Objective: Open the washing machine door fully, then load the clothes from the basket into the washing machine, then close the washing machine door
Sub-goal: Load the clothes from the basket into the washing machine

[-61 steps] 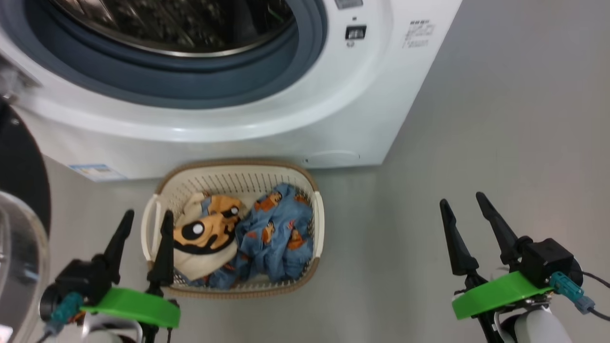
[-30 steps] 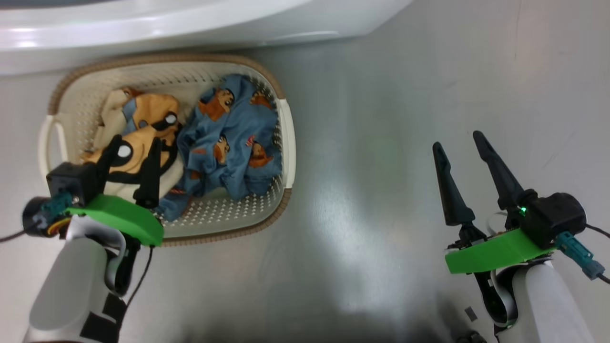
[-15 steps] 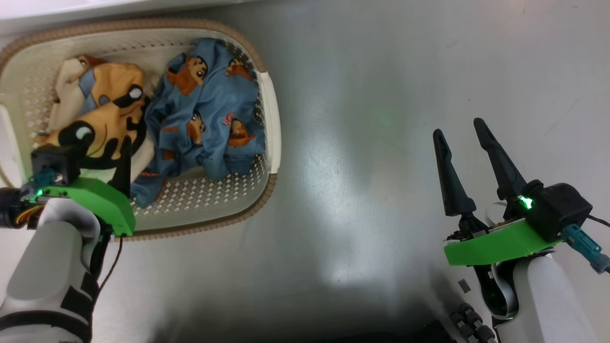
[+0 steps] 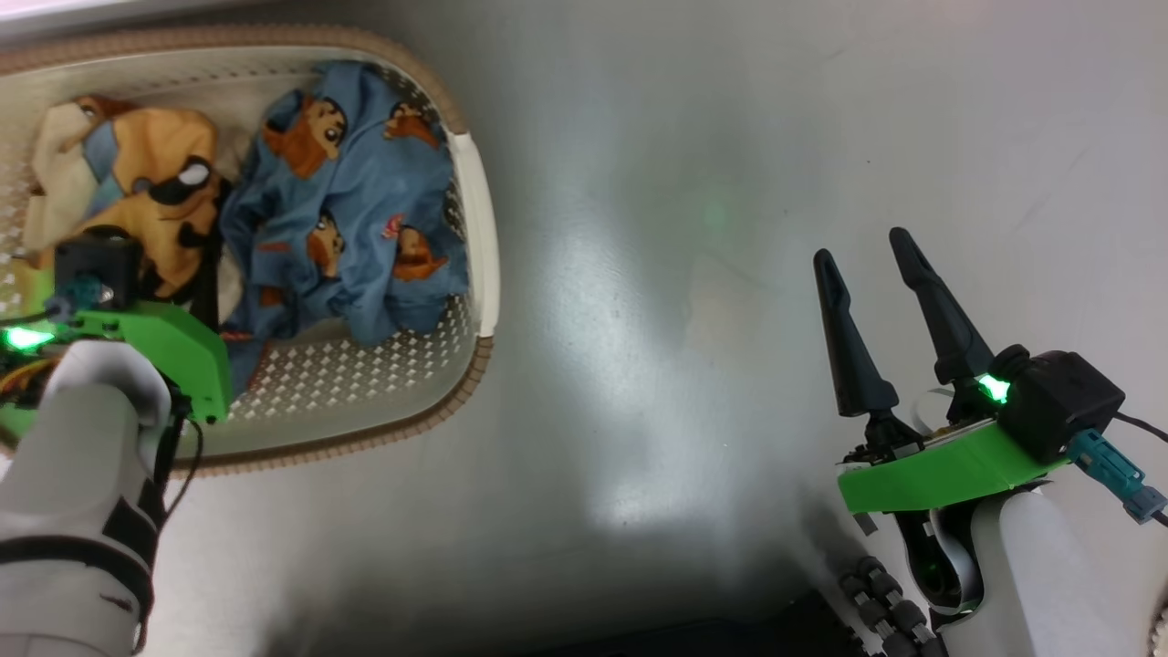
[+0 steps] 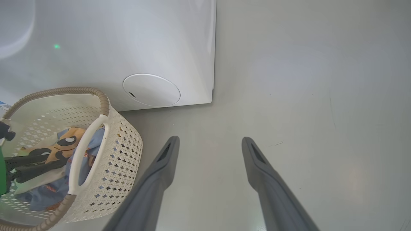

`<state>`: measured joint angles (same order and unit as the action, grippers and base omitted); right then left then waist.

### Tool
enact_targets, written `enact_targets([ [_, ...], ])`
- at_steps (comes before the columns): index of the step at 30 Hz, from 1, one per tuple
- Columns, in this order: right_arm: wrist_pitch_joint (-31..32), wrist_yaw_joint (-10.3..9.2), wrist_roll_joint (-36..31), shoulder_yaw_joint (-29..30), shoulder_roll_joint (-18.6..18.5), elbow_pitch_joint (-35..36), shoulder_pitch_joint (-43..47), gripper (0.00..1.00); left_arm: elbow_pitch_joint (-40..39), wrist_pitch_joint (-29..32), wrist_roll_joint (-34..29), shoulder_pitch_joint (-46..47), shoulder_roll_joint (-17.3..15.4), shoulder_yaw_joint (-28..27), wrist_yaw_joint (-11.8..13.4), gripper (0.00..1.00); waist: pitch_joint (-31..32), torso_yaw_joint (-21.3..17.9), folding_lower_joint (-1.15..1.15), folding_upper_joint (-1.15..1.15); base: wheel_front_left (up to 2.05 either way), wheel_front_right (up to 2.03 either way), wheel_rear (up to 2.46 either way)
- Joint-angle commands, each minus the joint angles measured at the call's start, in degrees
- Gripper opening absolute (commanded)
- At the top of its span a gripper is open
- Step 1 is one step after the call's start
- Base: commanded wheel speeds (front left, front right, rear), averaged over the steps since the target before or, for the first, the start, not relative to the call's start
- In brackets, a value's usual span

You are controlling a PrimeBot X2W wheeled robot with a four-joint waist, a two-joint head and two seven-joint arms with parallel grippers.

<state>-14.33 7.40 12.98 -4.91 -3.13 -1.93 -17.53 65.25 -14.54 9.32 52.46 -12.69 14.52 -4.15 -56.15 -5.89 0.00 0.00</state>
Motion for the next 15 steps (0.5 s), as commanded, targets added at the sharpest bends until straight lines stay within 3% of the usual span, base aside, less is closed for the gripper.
enact_targets([
  [1,-0.67,0.09,0.63,-1.75,0.25,1.19,2.28,1.0,0.94,0.03,-0.9,-0.32,-2.81,-0.61,0.96,1.0,-0.83,-0.97,0.0,0.0,0.0,0.0,0.0],
  [10,-0.67,0.09,2.32,-2.82,0.25,1.72,2.58,1.0,5.76,2.26,-3.53,3.41,-3.51,2.23,5.19,1.0,-1.72,-2.95,0.0,0.0,0.0,0.0,0.0],
  [11,-0.67,0.09,2.39,-2.9,0.25,1.77,2.52,1.0,6.08,2.68,-3.45,3.53,-3.56,2.28,5.27,0.78,-1.71,-3.11,0.0,0.0,0.0,0.0,0.0],
  [12,-0.67,0.09,2.39,-2.9,0.25,1.77,2.52,1.0,6.08,2.68,-3.45,3.53,-3.56,2.28,5.27,0.78,-1.71,-3.11,0.0,0.0,0.0,0.0,0.0],
  [14,-0.67,0.09,2.6,-2.96,0.25,1.82,2.41,1.0,6.55,3.16,-3.23,3.64,-3.61,2.38,5.11,0.0,-1.58,-3.33,0.0,0.0,0.0,0.0,0.0],
  [15,-0.67,0.09,2.67,-2.88,0.25,1.88,2.33,1.0,6.74,3.27,-3.0,3.66,-3.58,2.34,4.87,0.0,-1.44,-3.37,0.0,0.0,0.0,0.0,0.0],
])
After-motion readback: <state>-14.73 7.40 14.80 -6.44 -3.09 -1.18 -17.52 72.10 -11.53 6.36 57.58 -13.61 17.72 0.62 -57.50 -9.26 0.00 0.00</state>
